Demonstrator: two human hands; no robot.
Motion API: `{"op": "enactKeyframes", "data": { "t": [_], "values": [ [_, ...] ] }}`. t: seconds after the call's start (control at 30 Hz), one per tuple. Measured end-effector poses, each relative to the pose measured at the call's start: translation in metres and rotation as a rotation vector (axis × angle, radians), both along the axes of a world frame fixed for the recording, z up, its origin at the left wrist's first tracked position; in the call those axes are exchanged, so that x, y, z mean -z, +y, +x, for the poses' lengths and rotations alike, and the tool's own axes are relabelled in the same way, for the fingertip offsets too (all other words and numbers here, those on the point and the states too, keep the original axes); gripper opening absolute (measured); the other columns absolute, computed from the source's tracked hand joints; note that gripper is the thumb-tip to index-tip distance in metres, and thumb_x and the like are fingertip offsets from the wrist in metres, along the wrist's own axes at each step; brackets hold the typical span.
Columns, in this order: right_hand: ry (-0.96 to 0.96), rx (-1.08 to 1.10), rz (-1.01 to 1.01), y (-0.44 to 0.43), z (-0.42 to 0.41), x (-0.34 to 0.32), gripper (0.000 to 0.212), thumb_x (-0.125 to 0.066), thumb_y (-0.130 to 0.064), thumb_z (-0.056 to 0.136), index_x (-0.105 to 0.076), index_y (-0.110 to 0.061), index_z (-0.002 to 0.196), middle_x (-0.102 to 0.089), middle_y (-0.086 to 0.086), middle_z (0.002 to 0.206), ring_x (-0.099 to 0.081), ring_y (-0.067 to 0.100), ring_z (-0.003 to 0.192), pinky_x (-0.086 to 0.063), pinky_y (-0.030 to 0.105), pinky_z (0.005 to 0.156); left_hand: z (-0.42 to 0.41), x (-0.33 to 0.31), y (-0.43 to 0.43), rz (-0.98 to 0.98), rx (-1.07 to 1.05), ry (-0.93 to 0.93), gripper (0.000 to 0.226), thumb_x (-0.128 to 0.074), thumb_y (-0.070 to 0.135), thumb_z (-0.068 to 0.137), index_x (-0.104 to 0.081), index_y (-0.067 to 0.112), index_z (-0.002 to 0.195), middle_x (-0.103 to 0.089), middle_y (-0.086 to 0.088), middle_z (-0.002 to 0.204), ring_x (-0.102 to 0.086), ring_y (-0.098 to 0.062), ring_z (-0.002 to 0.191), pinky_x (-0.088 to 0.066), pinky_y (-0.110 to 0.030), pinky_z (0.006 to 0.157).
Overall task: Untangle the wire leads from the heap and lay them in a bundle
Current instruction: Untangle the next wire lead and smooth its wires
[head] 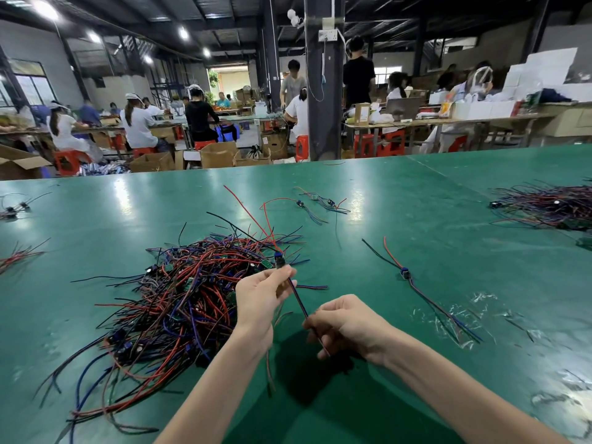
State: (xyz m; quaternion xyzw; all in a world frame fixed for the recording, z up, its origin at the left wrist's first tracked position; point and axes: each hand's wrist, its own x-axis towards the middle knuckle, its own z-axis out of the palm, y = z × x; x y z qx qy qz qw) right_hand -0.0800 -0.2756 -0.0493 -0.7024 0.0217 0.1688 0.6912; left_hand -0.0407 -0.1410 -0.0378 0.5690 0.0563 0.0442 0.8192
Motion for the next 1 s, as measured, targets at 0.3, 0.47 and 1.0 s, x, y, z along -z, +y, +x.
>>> {"op": "enactKeyframes", "data": {
  "t": [0.3, 0.47, 1.0],
  "values": [
    [-0.027, -0.056, 0.026, -0.003, 0.003, 0.001, 0.014, -0.059, 0.000, 0.086, -0.067, -0.001, 0.074, -0.059, 0.007, 0.053, -0.041, 0.008, 0.035, -0.045, 0.020, 0.039, 0.005, -0.005, 0.007, -0.060, -0.019, -0.024, 0.011, -0.063, 0.001, 0.086, -0.066, 0.002, 0.075, -0.070, -0.006, 0.075, -0.064, -0.022, 0.078, -0.054, -0.032, 0.083],
    [-0.003, -0.009, -0.004, -0.001, 0.004, 0.004, 0.018, -0.058, 0.002, 0.085, -0.064, -0.002, 0.069, -0.056, 0.008, 0.049, -0.032, 0.006, 0.032, -0.027, 0.013, 0.034, 0.005, -0.003, 0.009, -0.044, -0.014, -0.013, 0.008, -0.064, 0.002, 0.085, -0.067, 0.002, 0.077, -0.072, -0.007, 0.077, -0.066, -0.022, 0.077, -0.056, -0.032, 0.083],
    [0.006, 0.015, -0.041, -0.005, 0.006, 0.002, 0.017, -0.050, 0.005, 0.085, -0.064, -0.002, 0.077, -0.057, 0.008, 0.053, -0.022, 0.004, 0.032, -0.016, 0.011, 0.033, 0.008, -0.006, 0.017, -0.045, -0.015, -0.016, 0.010, -0.064, 0.004, 0.085, -0.070, 0.003, 0.077, -0.071, -0.002, 0.068, -0.061, -0.020, 0.077, -0.051, -0.033, 0.083]
  ]
}}
